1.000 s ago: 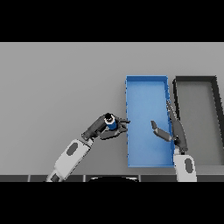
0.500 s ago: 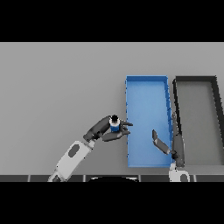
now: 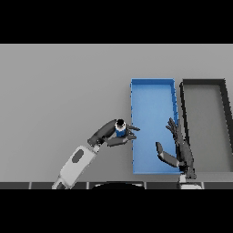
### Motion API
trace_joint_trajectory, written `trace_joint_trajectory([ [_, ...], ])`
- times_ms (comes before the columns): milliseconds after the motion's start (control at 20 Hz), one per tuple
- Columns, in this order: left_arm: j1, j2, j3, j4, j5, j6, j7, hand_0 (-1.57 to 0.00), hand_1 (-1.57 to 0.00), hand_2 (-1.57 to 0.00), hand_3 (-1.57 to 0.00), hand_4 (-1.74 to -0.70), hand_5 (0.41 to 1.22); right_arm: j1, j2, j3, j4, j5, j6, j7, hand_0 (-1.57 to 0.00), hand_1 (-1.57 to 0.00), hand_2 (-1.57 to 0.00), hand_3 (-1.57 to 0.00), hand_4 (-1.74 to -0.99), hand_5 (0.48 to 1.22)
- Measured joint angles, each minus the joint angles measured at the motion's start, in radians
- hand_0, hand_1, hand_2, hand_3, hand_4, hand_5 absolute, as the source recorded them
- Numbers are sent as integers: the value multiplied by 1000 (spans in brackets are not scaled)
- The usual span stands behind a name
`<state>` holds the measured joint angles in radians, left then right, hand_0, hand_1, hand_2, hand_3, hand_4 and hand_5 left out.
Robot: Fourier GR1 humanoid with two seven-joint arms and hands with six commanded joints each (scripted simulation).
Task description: Pick up the blue pipe and place it into the blue bin.
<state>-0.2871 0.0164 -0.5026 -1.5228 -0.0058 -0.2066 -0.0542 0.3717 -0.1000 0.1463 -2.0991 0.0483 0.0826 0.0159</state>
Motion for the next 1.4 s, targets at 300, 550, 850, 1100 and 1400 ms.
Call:
trace_joint_trajectory([
  [300,0,-12,13,2,-25,-13,6,-1571,-1571,-1571,-1571,-1467,1221,-253,-106,42,-21,-77,125,270,1,-4,-81,1,-1281,558],
  [550,-2,-15,27,-10,-34,-32,9,-1571,-1571,-1571,-1571,-1467,1221,-451,-110,126,-6,-89,173,385,1,-1,-42,1,-1300,560],
  [850,-1,-20,56,4,-23,-80,-5,-1571,-1571,-1571,-1571,-1467,1221,-621,-79,195,13,-123,214,436,-3,-10,-59,1,-1232,545],
  [1100,6,-41,65,-1,-41,-90,23,-1571,-1571,-1571,-1571,-1469,1221,-747,-56,206,89,-126,228,527,-27,-39,-91,1,-1184,516],
  [1400,20,-43,83,-4,-62,-106,50,-1571,-1571,-1571,-1571,-1595,1221,-833,-25,221,178,-136,270,531,-702,-703,-745,-604,-1406,500],
])
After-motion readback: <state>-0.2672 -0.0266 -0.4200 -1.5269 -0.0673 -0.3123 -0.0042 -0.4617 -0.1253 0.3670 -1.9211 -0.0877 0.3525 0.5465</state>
